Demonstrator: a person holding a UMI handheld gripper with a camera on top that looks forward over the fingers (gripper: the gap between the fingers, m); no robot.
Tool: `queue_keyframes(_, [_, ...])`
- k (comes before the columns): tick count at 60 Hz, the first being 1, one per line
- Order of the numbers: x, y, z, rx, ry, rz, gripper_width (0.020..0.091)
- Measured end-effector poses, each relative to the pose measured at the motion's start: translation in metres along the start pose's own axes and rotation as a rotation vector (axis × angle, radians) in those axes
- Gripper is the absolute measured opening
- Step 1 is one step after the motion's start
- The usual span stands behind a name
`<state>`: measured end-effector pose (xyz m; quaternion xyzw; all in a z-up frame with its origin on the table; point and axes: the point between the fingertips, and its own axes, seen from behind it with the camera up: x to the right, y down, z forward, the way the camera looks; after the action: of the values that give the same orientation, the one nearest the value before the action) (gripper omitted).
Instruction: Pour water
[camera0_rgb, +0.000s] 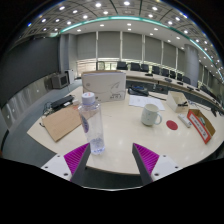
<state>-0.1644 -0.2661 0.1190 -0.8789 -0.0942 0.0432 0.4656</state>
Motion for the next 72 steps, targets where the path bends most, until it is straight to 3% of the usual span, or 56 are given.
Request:
queue_keyframes(10, [-0.05,-0.012,0.046,0.07,-0.004,-0.005,0.086])
queue_keyframes(20, [-0.053,-0.029,0.093,0.145,0.058,0.03,0.0834])
queue_keyframes(26, [-0.049,-0.032,0.113,0.172,0.08,0.05,0.0645])
queue_keyframes(29, [-0.051,-0.034,0.117,0.187,0.066,0.064,0.0515])
queue_keyframes(36, [-0.051,-0.039,0.123,0.213,0.081,0.052,0.0464])
queue_keyframes(46, [-0.054,-0.044,0.12,0.213,0.059,0.083,0.0326])
queue_keyframes(59, [-0.052,-0.106,0.11,0.276,-0.006,0.222,0.0325])
queue_keyframes(72, [-0.025,-0.201,0.11,0.358,-0.208,0.644,0.0325])
